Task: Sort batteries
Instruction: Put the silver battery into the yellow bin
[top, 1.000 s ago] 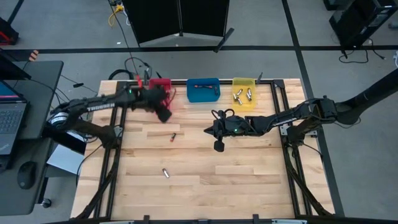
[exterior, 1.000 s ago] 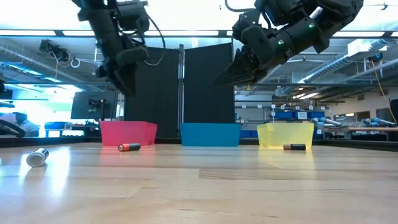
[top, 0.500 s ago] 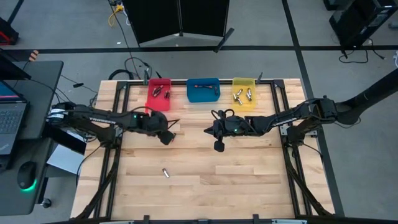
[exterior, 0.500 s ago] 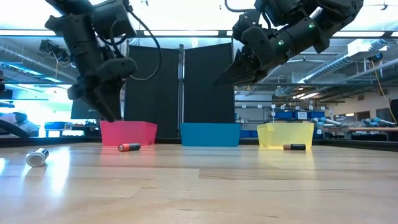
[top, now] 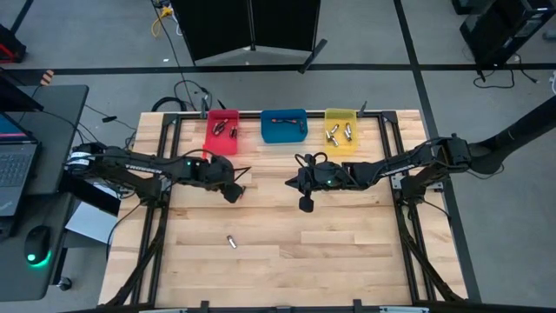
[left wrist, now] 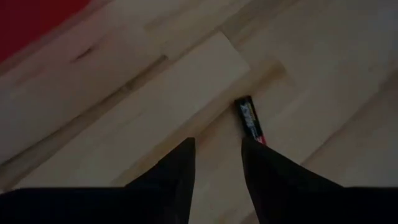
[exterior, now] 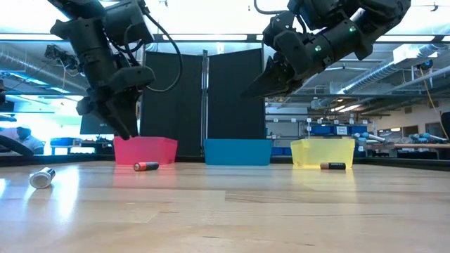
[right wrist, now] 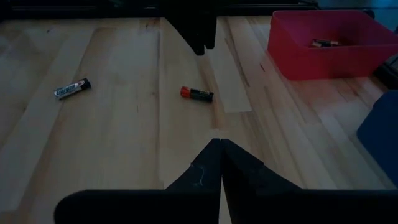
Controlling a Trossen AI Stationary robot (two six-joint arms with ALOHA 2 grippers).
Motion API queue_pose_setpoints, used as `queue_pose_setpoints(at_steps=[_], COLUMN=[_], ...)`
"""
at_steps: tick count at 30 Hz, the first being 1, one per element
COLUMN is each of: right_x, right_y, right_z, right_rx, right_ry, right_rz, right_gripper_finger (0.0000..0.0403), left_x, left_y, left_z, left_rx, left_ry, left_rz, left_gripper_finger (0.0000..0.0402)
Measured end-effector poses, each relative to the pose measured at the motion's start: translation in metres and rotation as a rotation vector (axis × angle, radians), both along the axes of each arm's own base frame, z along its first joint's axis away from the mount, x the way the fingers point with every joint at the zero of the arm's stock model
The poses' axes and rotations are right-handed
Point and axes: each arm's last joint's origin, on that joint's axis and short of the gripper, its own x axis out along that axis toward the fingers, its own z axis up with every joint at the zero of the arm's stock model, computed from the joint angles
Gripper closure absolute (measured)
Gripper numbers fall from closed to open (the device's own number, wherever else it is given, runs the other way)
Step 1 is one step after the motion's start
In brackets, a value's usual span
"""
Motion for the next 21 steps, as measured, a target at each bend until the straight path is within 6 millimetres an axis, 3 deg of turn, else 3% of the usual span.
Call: queue_pose_setpoints(at_steps=[12,21], right_x=[0.000,0.000], right_y=[0.000,0.000], right_z=[0.000,0.000], right_rx=[0.000,0.000], right_ry=[0.000,0.001], right_rz=[0.000,0.000], right_gripper_finger=[0.0386,0.0382], left_x=[0.001,0.001], left_y=[-0.005,-0.016], left_z=[-0.001,0.000], left_rx=[-0.116,-0.205], left_ry=[0.012,0.002], left_rz=[-0.205,-0.494], left_gripper_finger=[0.0272,0.0339])
